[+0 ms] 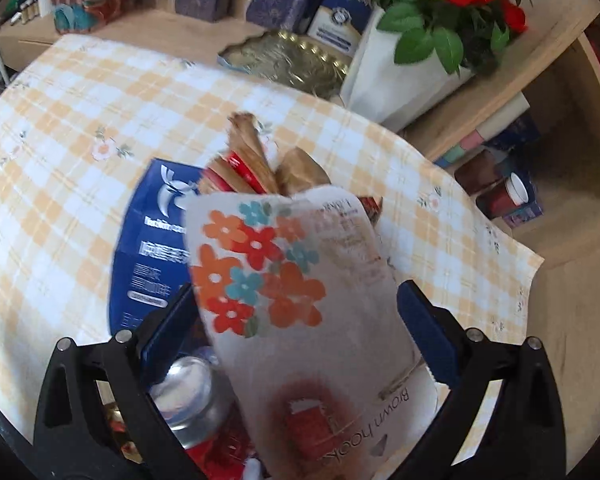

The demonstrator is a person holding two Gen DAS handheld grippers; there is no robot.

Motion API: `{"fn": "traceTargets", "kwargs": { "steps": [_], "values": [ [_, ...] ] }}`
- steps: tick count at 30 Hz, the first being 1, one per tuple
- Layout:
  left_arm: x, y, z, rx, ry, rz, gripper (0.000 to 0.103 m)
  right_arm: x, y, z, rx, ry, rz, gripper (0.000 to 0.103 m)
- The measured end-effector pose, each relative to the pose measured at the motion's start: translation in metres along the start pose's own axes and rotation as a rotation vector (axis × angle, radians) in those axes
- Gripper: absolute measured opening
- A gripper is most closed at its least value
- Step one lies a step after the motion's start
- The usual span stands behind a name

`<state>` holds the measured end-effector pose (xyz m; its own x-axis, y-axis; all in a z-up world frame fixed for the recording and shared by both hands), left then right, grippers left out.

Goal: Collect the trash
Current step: 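Grasp the clear floral plastic bag with the right tool and lift it, then lower the left tool onto the brown paper bag while the right tool holds the plastic bag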

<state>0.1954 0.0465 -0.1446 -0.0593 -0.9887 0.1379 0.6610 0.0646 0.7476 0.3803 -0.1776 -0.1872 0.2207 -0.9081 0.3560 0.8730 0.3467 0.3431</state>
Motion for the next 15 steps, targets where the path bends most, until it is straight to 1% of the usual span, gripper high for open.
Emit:
{"fn": "traceTargets", "kwargs": {
  "steps": [1, 2, 3, 4, 5, 6, 7, 9, 11, 13, 15],
  "values": [
    [0.002, 0.000, -0.001, -0.003, -0.010, 0.000, 0.084, 0.003, -0.001, -0.002, -0.012, 0.005, -0.005, 0.072],
    [0.004, 0.000, -0.001, -0.006, -0.023, 0.000, 0.082, 0.007, -0.001, -0.003, -0.020, 0.013, -0.011, 0.073],
    [0.006, -0.001, -0.001, -0.008, -0.032, -0.001, 0.081, 0.010, -0.003, -0.001, -0.017, 0.028, -0.018, 0.072],
    [0.008, -0.001, -0.001, -0.013, -0.046, -0.002, 0.079, 0.014, -0.005, 0.004, 0.002, 0.050, -0.022, 0.068],
    [0.010, 0.000, -0.001, -0.016, -0.059, -0.003, 0.077, 0.016, -0.007, 0.010, 0.021, 0.072, -0.016, 0.058],
    [0.011, 0.000, -0.001, -0.020, -0.070, -0.004, 0.077, 0.018, -0.010, 0.016, 0.035, 0.084, -0.011, 0.028],
    [0.013, 0.000, -0.002, -0.028, -0.085, -0.006, 0.076, 0.023, -0.014, 0.026, 0.058, 0.082, -0.012, 0.028],
    [0.019, 0.001, -0.005, -0.043, -0.113, -0.005, 0.072, 0.033, -0.021, 0.046, 0.130, 0.125, -0.028, 0.024],
    [0.027, 0.002, -0.009, -0.061, -0.143, 0.001, 0.066, 0.040, -0.029, 0.063, 0.182, 0.131, -0.036, 0.020],
    [0.036, 0.003, -0.013, -0.079, -0.177, 0.008, 0.063, 0.052, -0.040, 0.084, 0.259, 0.139, -0.054, 0.017],
    [0.047, 0.004, -0.015, -0.089, -0.199, 0.002, 0.063, 0.071, -0.053, 0.103, 0.334, 0.162, -0.114, 0.017]
  ]
}}
Point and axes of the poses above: each gripper's, at about its wrist camera, not at the fingertips, and z roughly against the way its jaws point, x to its right, y to its top, the point moved 1 cm from there along -z, roughly the way its jaws point, and after that the axes turned 4 degrees about z, right-handed, at the moved point
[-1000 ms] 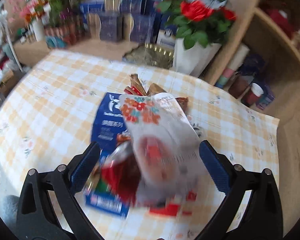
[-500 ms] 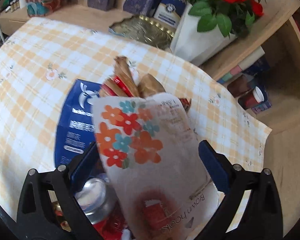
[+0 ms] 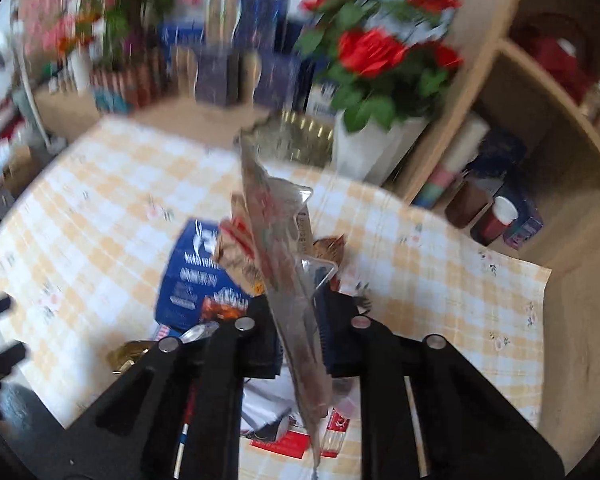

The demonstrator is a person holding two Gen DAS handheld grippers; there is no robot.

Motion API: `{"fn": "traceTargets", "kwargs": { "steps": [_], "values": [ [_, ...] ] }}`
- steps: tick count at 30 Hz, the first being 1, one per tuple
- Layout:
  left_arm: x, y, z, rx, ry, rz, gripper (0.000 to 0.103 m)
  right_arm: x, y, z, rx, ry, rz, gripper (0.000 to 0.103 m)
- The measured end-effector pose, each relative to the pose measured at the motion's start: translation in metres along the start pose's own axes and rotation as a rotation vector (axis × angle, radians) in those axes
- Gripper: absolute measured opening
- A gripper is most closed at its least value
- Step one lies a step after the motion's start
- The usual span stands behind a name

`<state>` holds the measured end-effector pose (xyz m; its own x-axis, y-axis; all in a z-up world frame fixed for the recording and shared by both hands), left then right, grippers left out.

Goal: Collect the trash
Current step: 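Lower the left tool onto the brown paper bag while the right tool holds the plastic bag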

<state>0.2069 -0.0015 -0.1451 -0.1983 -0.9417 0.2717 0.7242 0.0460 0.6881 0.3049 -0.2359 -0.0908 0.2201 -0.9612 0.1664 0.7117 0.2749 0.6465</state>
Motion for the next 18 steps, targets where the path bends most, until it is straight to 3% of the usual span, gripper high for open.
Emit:
{"fn": "traceTargets", "kwargs": {
  "steps": [7, 15, 18],
  "values": [
    [0.028, 0.011, -0.018, -0.064, -0.087, -0.011, 0.063, 0.051, -0.036, 0.059, 0.181, 0.046, -0.197, 0.017],
    [0.067, 0.026, -0.038, -0.101, -0.123, -0.095, 0.063, 0.073, -0.096, 0.081, 0.213, 0.071, -0.289, 0.017],
    [0.072, 0.043, -0.060, -0.163, -0.137, -0.041, 0.066, 0.078, -0.115, 0.082, 0.212, 0.062, -0.313, 0.017]
  ]
}}
Point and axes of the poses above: each gripper's, at about its wrist camera, not at the fingertips, and z roughly against the way its jaws point, x to its right, y to its top, the point moved 1 cm from there along -z, roughly the way its jaws point, and after that the axes turned 4 degrees about z, right-handed, at the moved point
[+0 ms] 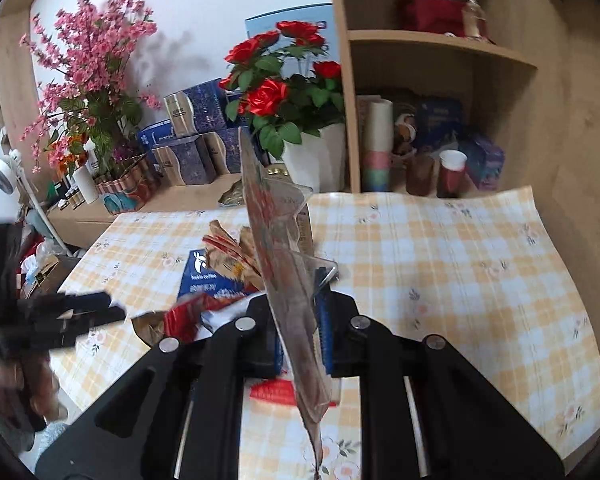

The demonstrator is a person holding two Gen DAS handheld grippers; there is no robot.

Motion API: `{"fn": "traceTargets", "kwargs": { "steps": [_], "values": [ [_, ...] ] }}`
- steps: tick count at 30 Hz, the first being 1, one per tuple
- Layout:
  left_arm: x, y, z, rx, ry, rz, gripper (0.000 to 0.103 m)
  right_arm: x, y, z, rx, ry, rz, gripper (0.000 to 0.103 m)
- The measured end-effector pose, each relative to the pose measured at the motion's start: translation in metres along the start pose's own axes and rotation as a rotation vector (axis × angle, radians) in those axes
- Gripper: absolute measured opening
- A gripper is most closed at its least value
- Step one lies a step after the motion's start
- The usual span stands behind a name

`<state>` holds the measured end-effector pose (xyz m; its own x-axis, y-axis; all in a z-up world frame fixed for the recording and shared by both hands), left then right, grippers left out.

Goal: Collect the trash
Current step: 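Lower the left tool onto the brown paper bag while the right tool holds the plastic bag, then close the left tool on the brown paper bag and lift it toward the bin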

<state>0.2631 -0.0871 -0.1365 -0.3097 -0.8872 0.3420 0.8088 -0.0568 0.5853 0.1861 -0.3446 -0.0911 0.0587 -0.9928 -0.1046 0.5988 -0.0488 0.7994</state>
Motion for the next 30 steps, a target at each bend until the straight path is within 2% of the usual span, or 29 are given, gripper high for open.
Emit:
{"fn": "traceTargets", "kwargs": {
  "steps": [2, 4, 8, 9, 12, 14, 18, 20, 24, 27, 30],
  "values": [
    [-0.002, 0.018, -0.014, -0.043, -0.025, 0.068, 0.077, 0.005, -0.009, 0.000, -0.004, -0.003, -0.013, 0.017],
    [-0.007, 0.041, -0.031, -0.081, -0.070, 0.161, 0.081, 0.011, -0.014, -0.001, -0.007, 0.000, -0.035, 0.017],
    [-0.024, 0.082, -0.073, -0.160, -0.131, 0.378, 0.081, 0.024, -0.021, 0.001, -0.004, 0.001, -0.066, 0.017],
    [-0.031, 0.090, -0.086, -0.180, -0.122, 0.436, 0.081, 0.028, -0.022, 0.001, -0.005, 0.001, -0.072, 0.017],
    [-0.040, 0.102, -0.117, -0.235, -0.112, 0.528, 0.082, 0.037, -0.026, 0.002, -0.005, -0.010, -0.074, 0.017],
    [-0.042, 0.102, -0.137, -0.282, -0.111, 0.563, 0.082, 0.042, -0.028, 0.003, -0.006, -0.022, -0.076, 0.017],
    [-0.052, 0.098, -0.164, -0.329, -0.136, 0.704, 0.082, 0.053, -0.032, 0.001, -0.019, -0.032, -0.090, 0.017],
    [-0.052, 0.099, -0.175, -0.348, -0.101, 0.721, 0.082, 0.058, -0.035, -0.001, -0.029, -0.037, -0.098, 0.017],
    [-0.046, 0.099, -0.187, -0.336, -0.046, 0.707, 0.080, 0.065, -0.041, -0.005, -0.043, -0.031, -0.120, 0.017],
    [-0.045, 0.098, -0.196, -0.358, -0.023, 0.710, 0.073, 0.068, -0.046, -0.006, -0.046, -0.029, -0.137, 0.017],
    [-0.047, 0.095, -0.203, -0.388, -0.017, 0.683, 0.057, 0.070, -0.049, -0.005, -0.047, -0.017, -0.158, 0.017]
  ]
}}
Point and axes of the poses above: each gripper's, at about its wrist camera, not at the fingertips, and z roughly against the way its jaws point, x to its right, y to its top, the point moved 1 cm from there along -z, roughly the way its jaws point, and after that the axes turned 4 degrees about z, right-handed, at the moved point
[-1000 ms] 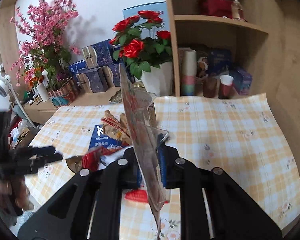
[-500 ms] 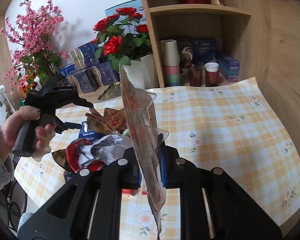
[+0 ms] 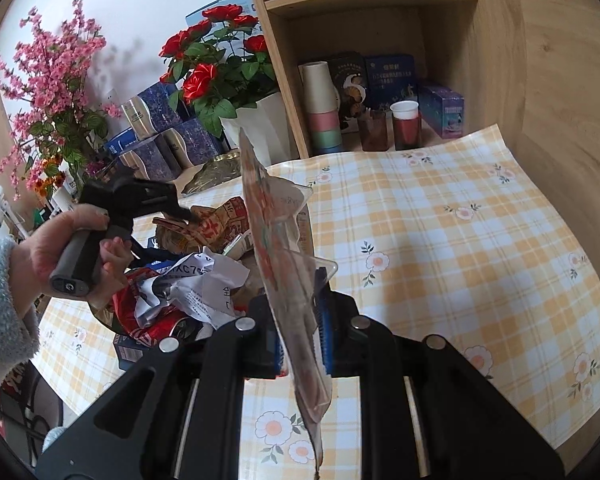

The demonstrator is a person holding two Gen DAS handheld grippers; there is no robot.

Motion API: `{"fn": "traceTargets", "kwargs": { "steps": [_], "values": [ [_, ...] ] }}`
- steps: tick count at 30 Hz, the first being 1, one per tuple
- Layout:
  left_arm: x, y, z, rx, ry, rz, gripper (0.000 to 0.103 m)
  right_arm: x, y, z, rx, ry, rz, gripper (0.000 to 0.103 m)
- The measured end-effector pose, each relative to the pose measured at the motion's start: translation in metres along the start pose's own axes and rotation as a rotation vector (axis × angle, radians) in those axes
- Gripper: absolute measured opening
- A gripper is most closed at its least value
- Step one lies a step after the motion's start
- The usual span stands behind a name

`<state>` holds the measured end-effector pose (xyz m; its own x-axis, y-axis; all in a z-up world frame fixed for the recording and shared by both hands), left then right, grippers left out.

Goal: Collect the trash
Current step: 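Close the left tool on the brown paper bag and lift it toward the bin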

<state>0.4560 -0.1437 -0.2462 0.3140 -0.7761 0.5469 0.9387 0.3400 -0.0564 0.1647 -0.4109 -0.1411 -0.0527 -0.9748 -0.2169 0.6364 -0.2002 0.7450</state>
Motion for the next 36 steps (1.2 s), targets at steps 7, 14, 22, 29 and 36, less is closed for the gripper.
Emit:
{"fn": "traceTargets", "kwargs": {
  "steps": [7, 14, 22, 29, 36],
  "values": [
    [-0.002, -0.004, 0.034, 0.074, -0.075, -0.054, 0.046, -0.002, 0.000, 0.010, 0.013, 0.002, -0.006, 0.017],
    [0.016, -0.024, 0.114, 0.201, -0.118, -0.230, 0.046, -0.007, 0.000, 0.027, 0.039, 0.032, -0.040, 0.017],
    [-0.005, -0.114, 0.213, 0.359, -0.158, -0.511, 0.046, -0.036, -0.015, 0.059, 0.049, 0.077, -0.042, 0.017],
    [-0.053, -0.210, 0.263, 0.420, -0.152, -0.675, 0.046, -0.061, -0.044, 0.090, 0.044, 0.126, -0.081, 0.017],
    [-0.106, -0.292, 0.278, 0.433, -0.148, -0.761, 0.047, -0.096, -0.077, 0.115, 0.006, 0.159, -0.062, 0.017]
  ]
}}
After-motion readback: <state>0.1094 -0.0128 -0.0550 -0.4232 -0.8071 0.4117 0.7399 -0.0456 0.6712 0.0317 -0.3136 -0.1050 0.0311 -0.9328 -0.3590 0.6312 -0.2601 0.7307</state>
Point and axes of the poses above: each gripper's, at about its wrist camera, not at the fingertips, and z roughly against the way its jaws point, x to its right, y to its top, the point moved 1 cm from there along -z, roughly the way its jaws point, and after that the axes turned 4 degrees about z, right-handed, at the moved point
